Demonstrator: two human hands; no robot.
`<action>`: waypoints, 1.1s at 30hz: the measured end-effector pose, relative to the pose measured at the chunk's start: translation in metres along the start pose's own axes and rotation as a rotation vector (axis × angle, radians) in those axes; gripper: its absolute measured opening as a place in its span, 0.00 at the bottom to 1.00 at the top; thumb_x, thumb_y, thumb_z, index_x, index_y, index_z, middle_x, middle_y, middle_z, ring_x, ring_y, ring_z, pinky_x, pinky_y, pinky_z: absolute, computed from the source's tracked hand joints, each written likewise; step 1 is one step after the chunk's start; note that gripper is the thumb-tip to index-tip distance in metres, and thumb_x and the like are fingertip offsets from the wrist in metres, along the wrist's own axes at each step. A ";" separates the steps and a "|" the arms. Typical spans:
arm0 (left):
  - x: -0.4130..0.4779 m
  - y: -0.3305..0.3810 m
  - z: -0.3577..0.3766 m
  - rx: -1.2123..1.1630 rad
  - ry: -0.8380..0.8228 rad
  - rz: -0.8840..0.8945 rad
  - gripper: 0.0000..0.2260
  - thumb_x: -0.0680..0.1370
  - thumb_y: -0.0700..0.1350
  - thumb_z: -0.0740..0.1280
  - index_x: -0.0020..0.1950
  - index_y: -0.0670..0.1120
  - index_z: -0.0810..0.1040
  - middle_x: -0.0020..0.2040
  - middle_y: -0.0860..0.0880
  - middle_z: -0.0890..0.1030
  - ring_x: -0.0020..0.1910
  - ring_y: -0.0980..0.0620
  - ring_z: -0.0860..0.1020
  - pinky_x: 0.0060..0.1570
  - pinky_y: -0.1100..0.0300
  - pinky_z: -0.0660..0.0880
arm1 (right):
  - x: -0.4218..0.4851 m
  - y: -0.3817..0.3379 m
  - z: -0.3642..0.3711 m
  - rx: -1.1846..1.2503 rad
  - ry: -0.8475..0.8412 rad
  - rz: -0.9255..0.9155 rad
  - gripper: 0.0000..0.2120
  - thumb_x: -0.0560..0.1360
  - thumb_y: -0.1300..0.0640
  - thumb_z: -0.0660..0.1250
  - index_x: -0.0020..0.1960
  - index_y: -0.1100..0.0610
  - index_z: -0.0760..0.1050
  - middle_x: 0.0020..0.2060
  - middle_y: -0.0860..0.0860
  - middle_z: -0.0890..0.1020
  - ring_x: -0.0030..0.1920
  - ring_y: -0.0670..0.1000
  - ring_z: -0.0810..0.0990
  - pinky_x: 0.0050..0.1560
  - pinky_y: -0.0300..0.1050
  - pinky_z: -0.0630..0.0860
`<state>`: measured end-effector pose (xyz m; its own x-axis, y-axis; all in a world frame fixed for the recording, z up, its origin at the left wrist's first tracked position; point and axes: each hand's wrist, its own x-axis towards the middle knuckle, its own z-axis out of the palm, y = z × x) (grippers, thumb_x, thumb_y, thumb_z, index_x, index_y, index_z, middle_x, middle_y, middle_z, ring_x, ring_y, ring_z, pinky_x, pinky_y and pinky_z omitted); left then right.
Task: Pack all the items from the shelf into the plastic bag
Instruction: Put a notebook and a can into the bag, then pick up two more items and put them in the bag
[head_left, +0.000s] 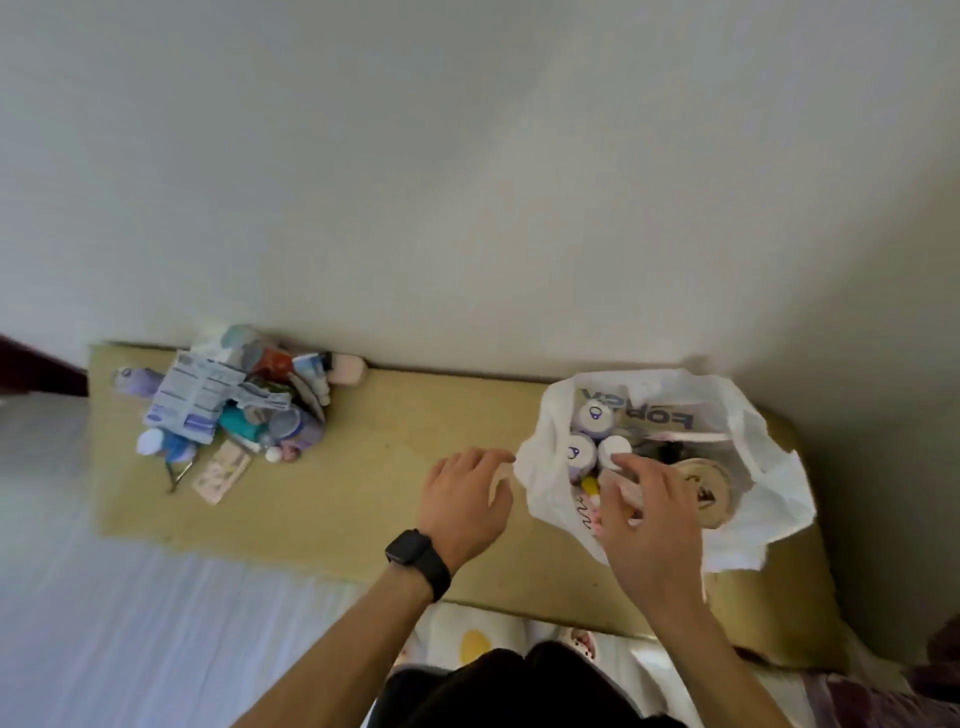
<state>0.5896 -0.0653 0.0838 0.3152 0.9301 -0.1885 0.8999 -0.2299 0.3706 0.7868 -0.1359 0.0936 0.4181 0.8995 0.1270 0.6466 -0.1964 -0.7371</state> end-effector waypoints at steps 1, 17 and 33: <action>-0.005 -0.017 -0.005 -0.025 0.015 -0.056 0.16 0.79 0.52 0.58 0.66 0.58 0.72 0.63 0.57 0.77 0.60 0.53 0.75 0.64 0.56 0.66 | -0.004 -0.017 0.015 0.035 -0.055 -0.045 0.10 0.76 0.56 0.67 0.57 0.52 0.78 0.52 0.42 0.76 0.54 0.44 0.70 0.55 0.45 0.71; -0.051 -0.421 -0.054 -0.190 -0.103 -0.663 0.23 0.77 0.50 0.64 0.71 0.52 0.66 0.71 0.48 0.67 0.66 0.44 0.70 0.63 0.50 0.71 | -0.025 -0.216 0.362 -0.196 -0.780 -0.023 0.27 0.75 0.48 0.68 0.70 0.53 0.68 0.65 0.52 0.72 0.63 0.55 0.73 0.64 0.50 0.70; 0.001 -0.526 -0.024 0.022 -0.185 -0.547 0.22 0.77 0.46 0.64 0.70 0.48 0.63 0.66 0.44 0.68 0.60 0.42 0.70 0.55 0.49 0.72 | -0.004 -0.269 0.479 -0.610 -0.590 0.153 0.28 0.76 0.43 0.67 0.67 0.56 0.60 0.64 0.54 0.71 0.54 0.64 0.81 0.48 0.55 0.76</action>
<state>0.1090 0.0637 -0.0893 -0.1520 0.8504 -0.5037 0.9522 0.2625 0.1559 0.3058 0.1000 -0.0262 0.2381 0.8685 -0.4347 0.9107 -0.3552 -0.2109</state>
